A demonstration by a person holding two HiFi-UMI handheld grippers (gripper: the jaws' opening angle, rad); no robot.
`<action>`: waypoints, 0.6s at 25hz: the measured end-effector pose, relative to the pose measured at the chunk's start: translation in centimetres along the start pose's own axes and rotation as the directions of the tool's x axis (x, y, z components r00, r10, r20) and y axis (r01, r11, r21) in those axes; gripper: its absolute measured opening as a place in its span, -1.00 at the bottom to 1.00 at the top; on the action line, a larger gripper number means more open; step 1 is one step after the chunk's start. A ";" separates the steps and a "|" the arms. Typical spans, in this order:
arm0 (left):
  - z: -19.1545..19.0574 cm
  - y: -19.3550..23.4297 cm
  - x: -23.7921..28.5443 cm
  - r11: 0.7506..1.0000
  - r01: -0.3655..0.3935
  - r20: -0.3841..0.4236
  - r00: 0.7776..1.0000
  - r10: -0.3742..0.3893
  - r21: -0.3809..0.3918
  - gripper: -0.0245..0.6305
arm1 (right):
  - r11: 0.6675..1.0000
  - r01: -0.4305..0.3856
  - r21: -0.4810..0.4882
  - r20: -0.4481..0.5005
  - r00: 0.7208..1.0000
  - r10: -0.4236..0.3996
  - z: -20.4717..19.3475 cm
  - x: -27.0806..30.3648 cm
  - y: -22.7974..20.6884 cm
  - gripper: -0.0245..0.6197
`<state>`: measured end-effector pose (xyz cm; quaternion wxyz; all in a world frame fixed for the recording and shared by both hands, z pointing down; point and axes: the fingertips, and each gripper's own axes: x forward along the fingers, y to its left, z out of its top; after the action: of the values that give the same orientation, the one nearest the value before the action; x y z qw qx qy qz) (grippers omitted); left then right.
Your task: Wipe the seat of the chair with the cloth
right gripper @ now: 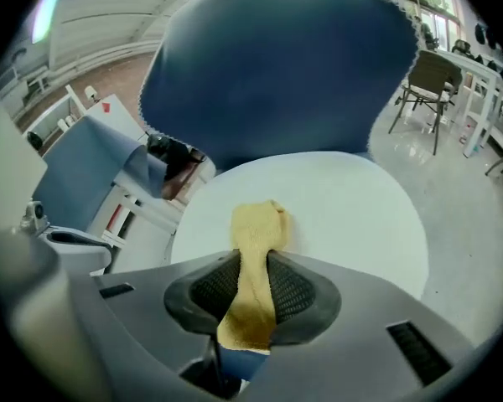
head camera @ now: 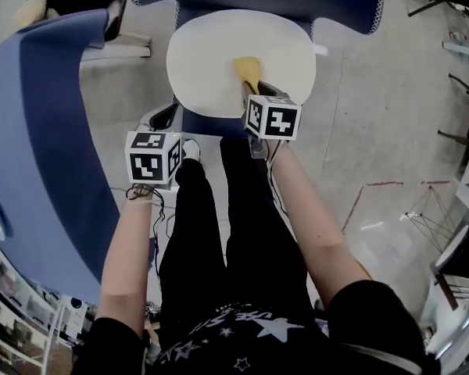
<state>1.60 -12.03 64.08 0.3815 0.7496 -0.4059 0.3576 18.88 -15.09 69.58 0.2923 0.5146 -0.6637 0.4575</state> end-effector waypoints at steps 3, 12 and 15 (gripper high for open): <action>-2.0 2.6 -1.4 0.999 -0.029 0.003 1.000 0.029 -0.045 -0.86 | 0.996 -0.075 -0.048 -0.023 0.997 0.074 -0.9 1.5 5.7 -0.61; -7.3 6.4 -4.0 0.990 -0.051 -0.005 0.999 0.050 -0.133 -0.86 | 0.960 -0.198 -0.198 -0.098 0.979 0.181 -4.0 5.3 16.3 -0.61; -8.6 7.3 -4.1 0.989 -0.046 -0.015 0.999 0.045 -0.142 -0.86 | 0.959 -0.183 -0.217 -0.116 0.980 0.161 -5.1 6.6 16.7 -0.61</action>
<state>-8.45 -5.95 66.55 0.4281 0.7090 -0.4451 0.3406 0.64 -12.38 72.20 0.3399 0.3953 -0.7389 0.4269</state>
